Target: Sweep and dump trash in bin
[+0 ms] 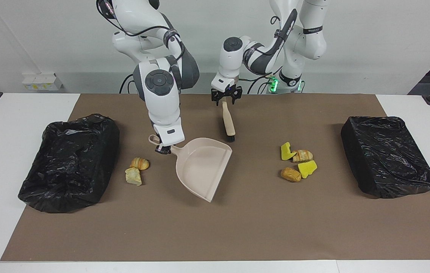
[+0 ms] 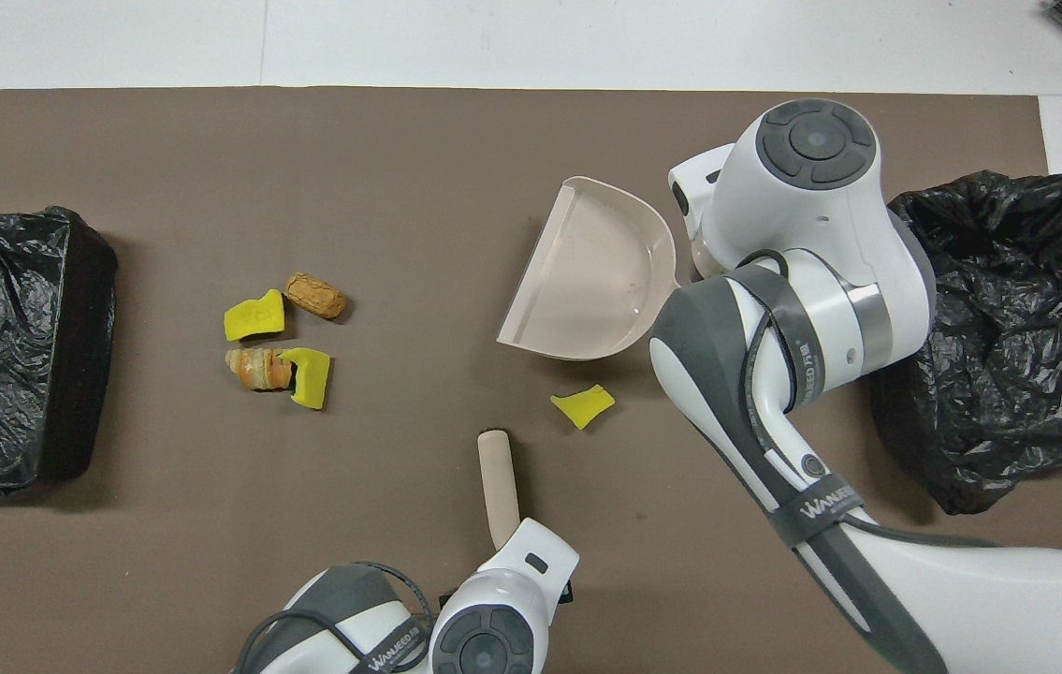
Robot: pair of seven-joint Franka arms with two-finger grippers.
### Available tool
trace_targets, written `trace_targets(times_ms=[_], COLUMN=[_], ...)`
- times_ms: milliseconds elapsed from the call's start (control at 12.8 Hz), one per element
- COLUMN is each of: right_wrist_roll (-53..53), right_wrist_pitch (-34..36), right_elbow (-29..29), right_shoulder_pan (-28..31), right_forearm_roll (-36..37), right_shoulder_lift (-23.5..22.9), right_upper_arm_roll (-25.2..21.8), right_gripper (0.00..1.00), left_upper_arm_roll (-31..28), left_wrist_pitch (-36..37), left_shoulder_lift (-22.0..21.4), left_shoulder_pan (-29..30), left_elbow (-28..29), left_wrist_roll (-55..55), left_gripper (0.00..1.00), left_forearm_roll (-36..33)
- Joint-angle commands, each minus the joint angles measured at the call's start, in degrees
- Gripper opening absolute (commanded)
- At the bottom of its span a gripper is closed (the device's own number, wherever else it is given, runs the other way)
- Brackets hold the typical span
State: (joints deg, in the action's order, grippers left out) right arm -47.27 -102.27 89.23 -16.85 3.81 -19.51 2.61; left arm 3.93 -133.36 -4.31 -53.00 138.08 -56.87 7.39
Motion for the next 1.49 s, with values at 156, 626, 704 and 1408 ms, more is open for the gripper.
trace_targets(times_ms=[156, 626, 704, 1408], right_wrist_roll=[-4.06, -15.18, -17.14, -17.07], right_wrist_pitch=[0.50, -2.58, -2.06, -7.23], right_elbow=[2.44, 7.80, 7.63, 11.76], right_shoulder_pan=[0.59, 1.12, 0.69, -5.64], right_forearm_roll=[0.94, 1.90, 3.65, 8.50], right_shoulder_lift=[1.93, 4.48, 4.48, 4.04], right_upper_arm_roll=[0.55, 0.46, 0.46, 1.08], right_gripper=[0.00, 0.00, 0.00, 0.00], left_upper_arm_roll=[-1.03, -1.47, -1.47, -1.47], left_wrist_pitch=[-0.24, 17.39, 20.65, 25.43], left_shoulder_lift=[-0.61, -8.84, -12.18, -2.22], left_shoulder_pan=[-1.41, 6.21, 9.37, 45.14], left_elbow=[0.44, -2.72, -2.72, -19.40], left_wrist_roll=[-0.08, 9.21, 12.37, 43.65], left_gripper=[0.00, 0.00, 0.00, 0.00], left_forearm_roll=[0.25, -1.59, -1.68, -9.59])
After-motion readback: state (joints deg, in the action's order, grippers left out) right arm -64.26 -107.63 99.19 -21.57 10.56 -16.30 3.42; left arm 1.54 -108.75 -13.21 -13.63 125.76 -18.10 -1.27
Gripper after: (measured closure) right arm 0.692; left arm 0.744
